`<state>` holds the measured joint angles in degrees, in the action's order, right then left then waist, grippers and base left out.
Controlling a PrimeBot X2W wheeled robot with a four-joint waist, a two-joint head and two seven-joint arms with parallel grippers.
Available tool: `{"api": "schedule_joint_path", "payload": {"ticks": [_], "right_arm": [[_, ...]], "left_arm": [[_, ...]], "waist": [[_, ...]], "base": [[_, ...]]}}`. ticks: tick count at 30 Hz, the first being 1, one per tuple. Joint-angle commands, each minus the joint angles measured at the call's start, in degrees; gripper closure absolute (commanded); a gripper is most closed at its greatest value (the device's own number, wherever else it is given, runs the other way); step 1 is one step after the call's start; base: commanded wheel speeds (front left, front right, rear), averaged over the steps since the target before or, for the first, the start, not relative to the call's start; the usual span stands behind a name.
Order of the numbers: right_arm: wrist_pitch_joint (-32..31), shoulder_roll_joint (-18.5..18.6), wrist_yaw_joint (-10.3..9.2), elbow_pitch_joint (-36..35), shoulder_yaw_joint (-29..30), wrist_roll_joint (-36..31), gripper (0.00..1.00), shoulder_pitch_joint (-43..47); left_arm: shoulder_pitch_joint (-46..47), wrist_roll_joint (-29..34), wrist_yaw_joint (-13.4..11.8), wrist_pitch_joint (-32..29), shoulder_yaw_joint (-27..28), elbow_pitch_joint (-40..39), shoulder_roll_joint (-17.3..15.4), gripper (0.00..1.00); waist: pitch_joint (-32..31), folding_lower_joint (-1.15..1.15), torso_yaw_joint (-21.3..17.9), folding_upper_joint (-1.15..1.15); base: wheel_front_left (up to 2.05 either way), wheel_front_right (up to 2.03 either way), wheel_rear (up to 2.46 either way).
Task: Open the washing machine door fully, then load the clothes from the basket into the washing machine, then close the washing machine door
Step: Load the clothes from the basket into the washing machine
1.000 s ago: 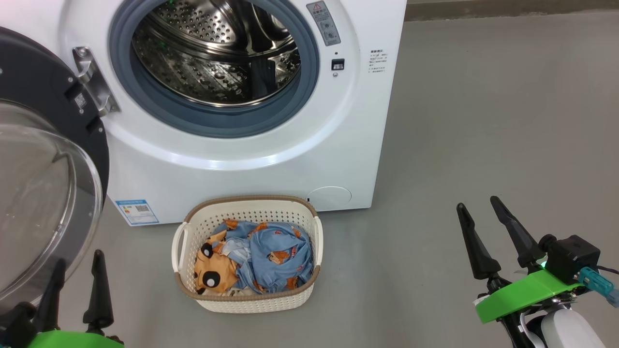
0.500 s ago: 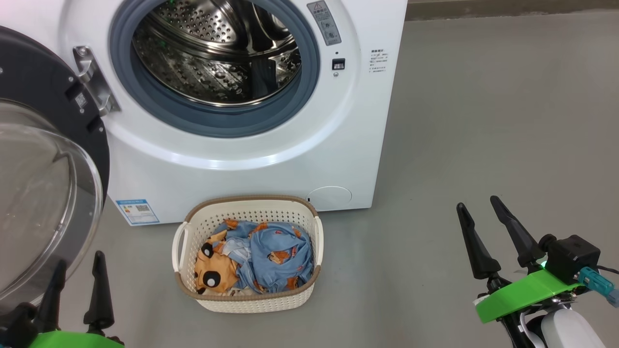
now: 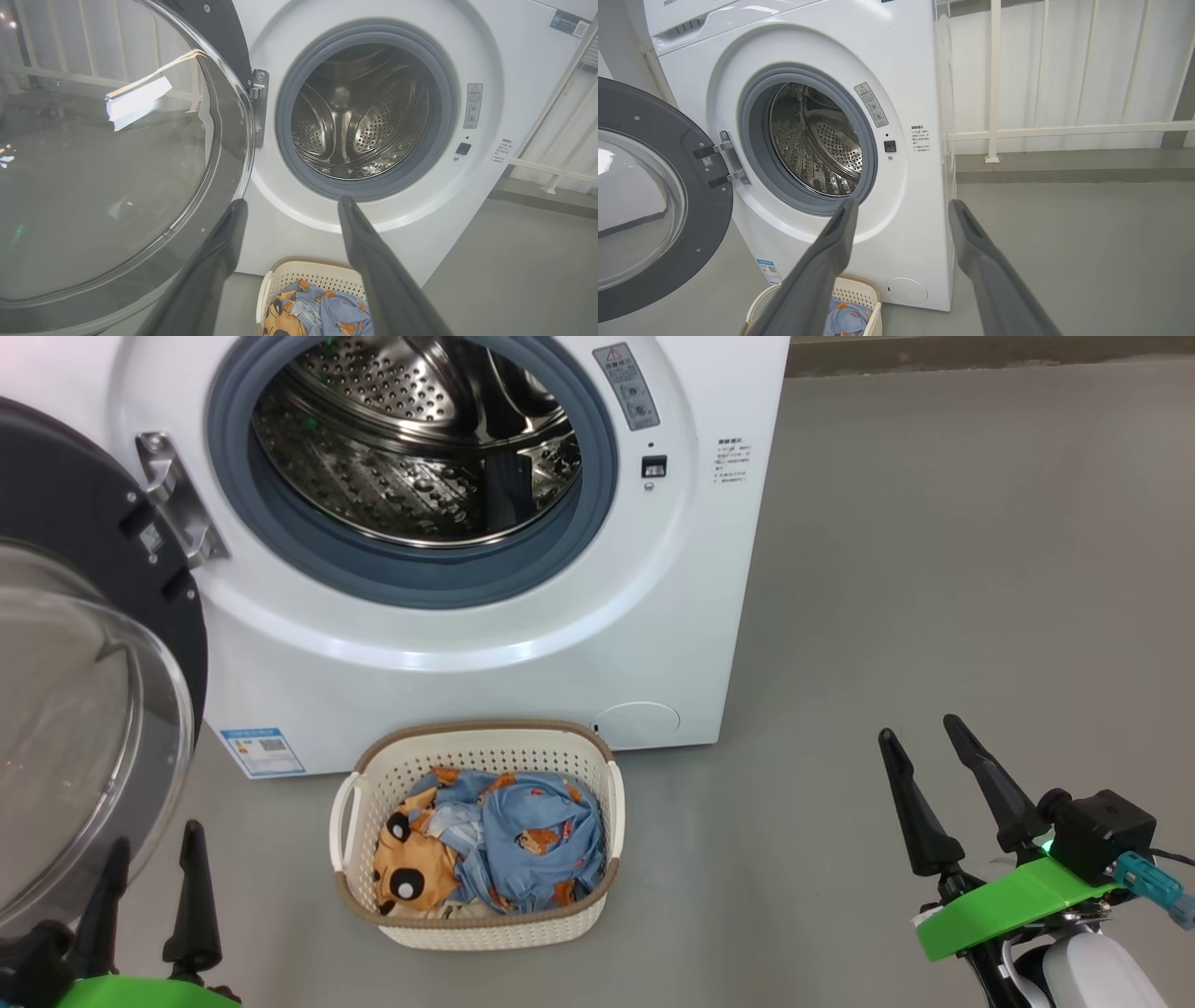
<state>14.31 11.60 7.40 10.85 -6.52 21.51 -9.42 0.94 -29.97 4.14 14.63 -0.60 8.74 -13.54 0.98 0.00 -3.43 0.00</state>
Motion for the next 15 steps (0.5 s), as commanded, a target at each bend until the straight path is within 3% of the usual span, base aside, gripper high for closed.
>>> {"api": "schedule_joint_path", "payload": {"ticks": [1,15], "right_arm": [[0.69,0.44,0.09,-1.57,-1.19,0.11,0.0,-0.55],[0.69,0.18,0.09,-1.63,-1.15,0.03,0.0,-0.62]], "left_arm": [[1.72,0.55,0.08,0.37,2.12,-1.17,-1.46,0.0],[2.07,0.28,-0.06,0.37,1.77,-1.09,-1.71,0.0]], "waist": [[0.05,0.0,0.01,0.0],[0.52,0.0,0.0,0.0]], "base": [[1.05,-1.05,0.0],[1.07,-1.07,0.0]]}}
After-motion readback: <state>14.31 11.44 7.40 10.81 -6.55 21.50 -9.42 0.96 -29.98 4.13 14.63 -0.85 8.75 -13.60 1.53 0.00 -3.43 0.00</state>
